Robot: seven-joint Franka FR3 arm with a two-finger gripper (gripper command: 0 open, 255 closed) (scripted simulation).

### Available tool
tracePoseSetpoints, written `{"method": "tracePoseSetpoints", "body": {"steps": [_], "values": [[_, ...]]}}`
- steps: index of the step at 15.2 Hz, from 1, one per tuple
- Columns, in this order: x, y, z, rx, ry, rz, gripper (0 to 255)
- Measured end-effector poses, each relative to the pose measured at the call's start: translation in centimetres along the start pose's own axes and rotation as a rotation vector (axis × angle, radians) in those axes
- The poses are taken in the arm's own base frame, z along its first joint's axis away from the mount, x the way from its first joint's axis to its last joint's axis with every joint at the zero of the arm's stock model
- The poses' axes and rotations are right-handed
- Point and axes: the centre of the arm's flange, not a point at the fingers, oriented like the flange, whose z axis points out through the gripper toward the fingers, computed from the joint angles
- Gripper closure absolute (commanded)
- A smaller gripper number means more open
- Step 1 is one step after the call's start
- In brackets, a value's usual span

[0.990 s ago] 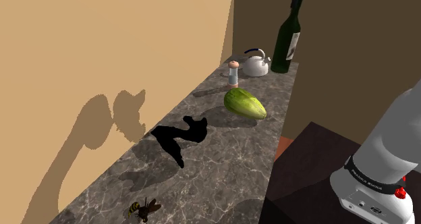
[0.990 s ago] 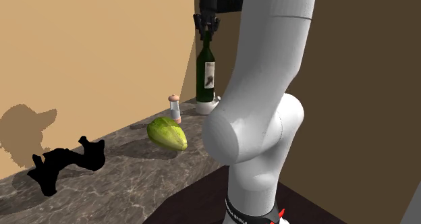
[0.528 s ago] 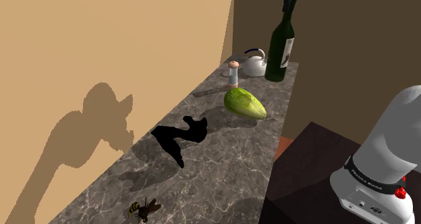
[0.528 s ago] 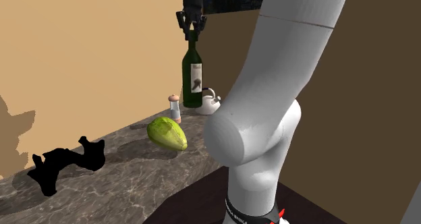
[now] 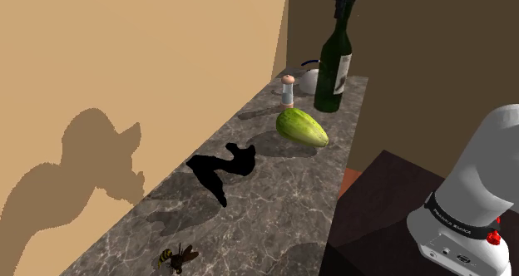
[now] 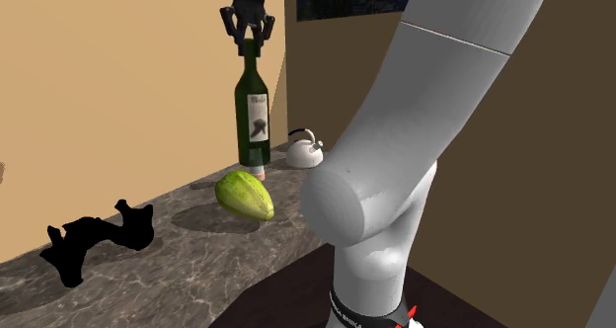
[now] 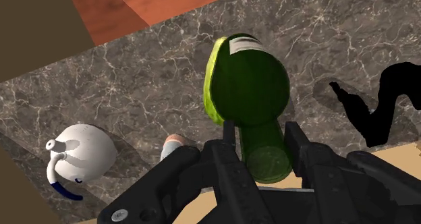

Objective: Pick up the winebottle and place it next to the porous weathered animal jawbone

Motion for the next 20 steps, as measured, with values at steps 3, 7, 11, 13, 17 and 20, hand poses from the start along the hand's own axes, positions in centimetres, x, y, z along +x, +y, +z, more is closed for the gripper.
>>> {"method": "tracePoseSetpoints", "body": {"steps": [3,7,11,13,17,20], "values": [[-0.9,-3.7,0.3,0.000,0.000,0.000,255],[-1.4,-9.0,0.4,-0.001,0.000,0.000,255],[-2.3,-14.4,0.8,-0.001,0.000,0.001,255],[-2.4,-16.8,1.0,-0.001,0.000,0.001,255],[-3.2,-22.0,1.0,-0.001,0.000,0.001,255],[-3.7,-25.9,0.9,-0.001,0.000,0.001,255]]}}
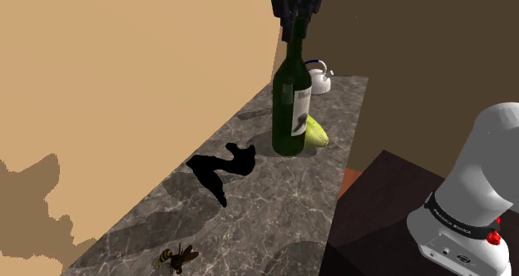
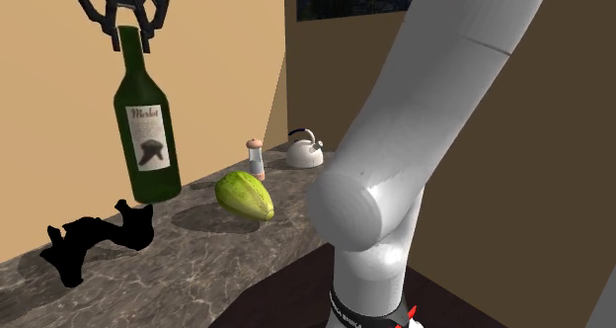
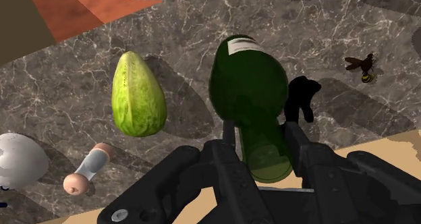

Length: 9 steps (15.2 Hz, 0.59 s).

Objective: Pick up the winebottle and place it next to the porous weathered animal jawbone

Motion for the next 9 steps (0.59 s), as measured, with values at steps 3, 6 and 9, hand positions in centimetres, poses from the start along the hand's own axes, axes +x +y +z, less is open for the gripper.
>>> {"method": "tracePoseSetpoints", "body": {"steps": [3,6,9], "values": [[-0.8,-4.0,0.2,0.000,0.000,0.000,255],[-1.4,-7.9,0.5,0.000,0.000,0.000,255],[-1.9,-11.3,0.6,-0.001,0.000,0.000,255]]}}
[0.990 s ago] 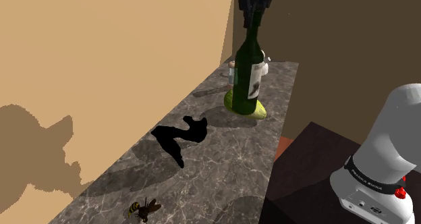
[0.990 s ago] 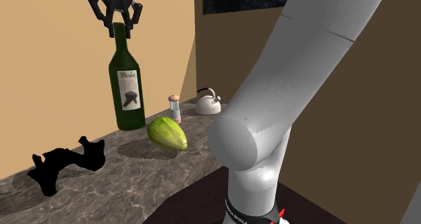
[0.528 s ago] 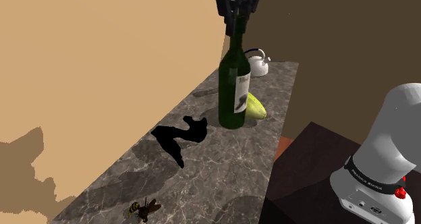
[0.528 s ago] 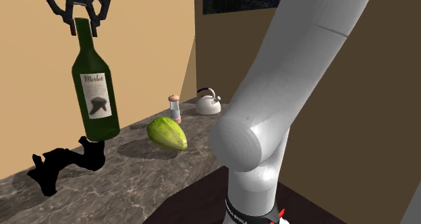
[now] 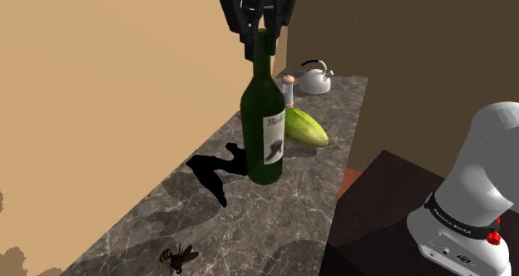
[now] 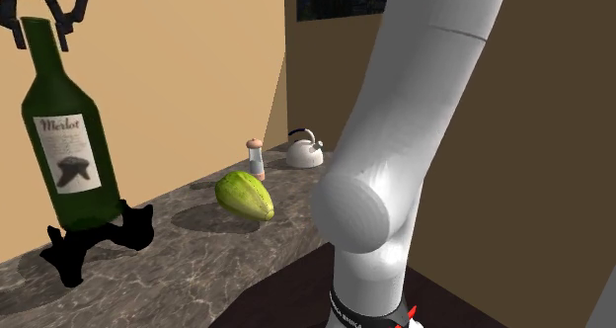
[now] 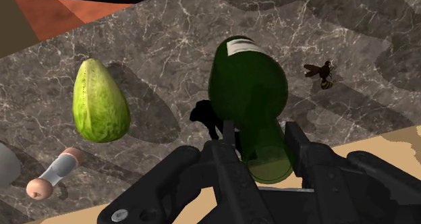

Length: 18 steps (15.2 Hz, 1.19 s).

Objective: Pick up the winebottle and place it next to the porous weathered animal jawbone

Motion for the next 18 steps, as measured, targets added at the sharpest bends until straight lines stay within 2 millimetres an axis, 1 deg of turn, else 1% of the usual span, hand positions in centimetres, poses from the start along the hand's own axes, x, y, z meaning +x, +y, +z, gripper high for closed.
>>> {"method": "tracePoseSetpoints", "body": {"steps": [1,3,5,6,9,10,12,18], "values": [[-0.1,-1.3,-0.1,0.000,0.000,-0.001,255],[-0.3,-4.4,0.4,0.000,0.000,-0.001,255],[-1.1,-6.8,0.2,0.000,0.000,-0.001,255],[-1.3,-8.4,0.2,0.001,0.000,-0.002,255],[-1.4,-12.0,0.1,0.000,0.000,-0.001,255],[-1.6,-12.7,0.6,0.000,-0.001,0.000,255],[-1.9,-13.2,1.5,0.001,-0.001,0.001,255],[-2.0,-13.2,4.5,0.001,-0.001,0.001,255]]}}
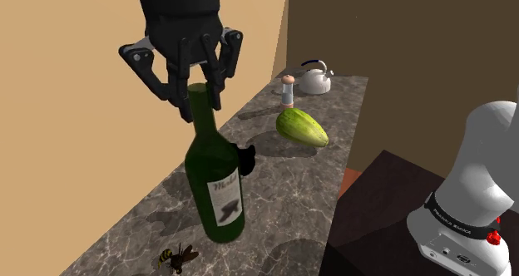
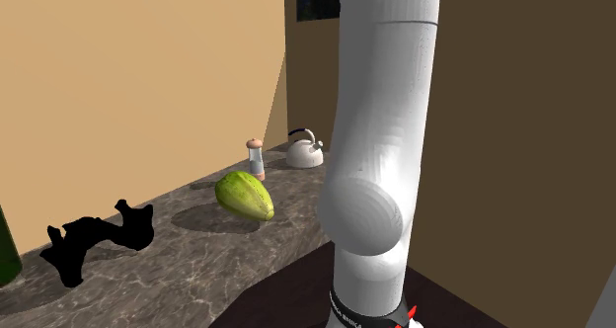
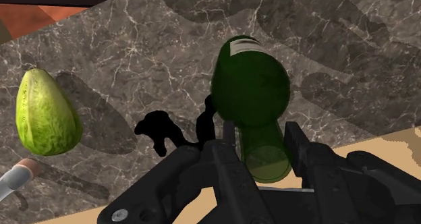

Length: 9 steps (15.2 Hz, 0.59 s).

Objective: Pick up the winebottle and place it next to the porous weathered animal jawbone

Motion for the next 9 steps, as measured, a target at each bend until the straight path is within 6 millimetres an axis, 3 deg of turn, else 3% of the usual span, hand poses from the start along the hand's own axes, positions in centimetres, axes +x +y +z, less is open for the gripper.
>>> {"method": "tracePoseSetpoints", "body": {"steps": [9], "values": [[-0.2,0.2,4.7,0.000,0.000,0.000,255]]}}
